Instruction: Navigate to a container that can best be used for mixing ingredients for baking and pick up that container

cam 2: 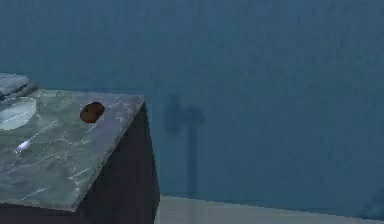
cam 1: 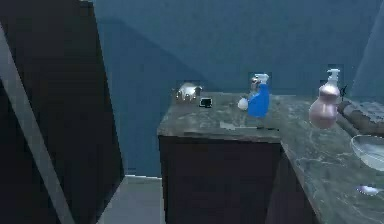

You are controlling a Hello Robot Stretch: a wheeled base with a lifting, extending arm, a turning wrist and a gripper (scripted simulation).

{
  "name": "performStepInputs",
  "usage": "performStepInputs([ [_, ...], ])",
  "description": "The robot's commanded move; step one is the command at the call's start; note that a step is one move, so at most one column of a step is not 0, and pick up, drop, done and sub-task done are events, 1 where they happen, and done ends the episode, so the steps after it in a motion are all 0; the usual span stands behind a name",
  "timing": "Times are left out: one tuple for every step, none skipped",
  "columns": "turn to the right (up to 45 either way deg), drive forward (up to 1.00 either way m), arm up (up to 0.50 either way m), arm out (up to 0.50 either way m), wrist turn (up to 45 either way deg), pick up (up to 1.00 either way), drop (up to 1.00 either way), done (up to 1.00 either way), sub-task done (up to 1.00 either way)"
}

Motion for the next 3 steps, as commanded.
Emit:
performStepInputs([
  [-39.0, 0.00, 0.00, 0.00, 0.0, 0.00, 0.00, 0.00, 0.00],
  [45.0, 0.00, 0.00, 0.00, 0.0, 0.00, 0.00, 0.00, 0.00],
  [3.0, 0.00, 0.00, 0.00, 0.0, 0.00, 0.00, 0.00, 0.00],
])
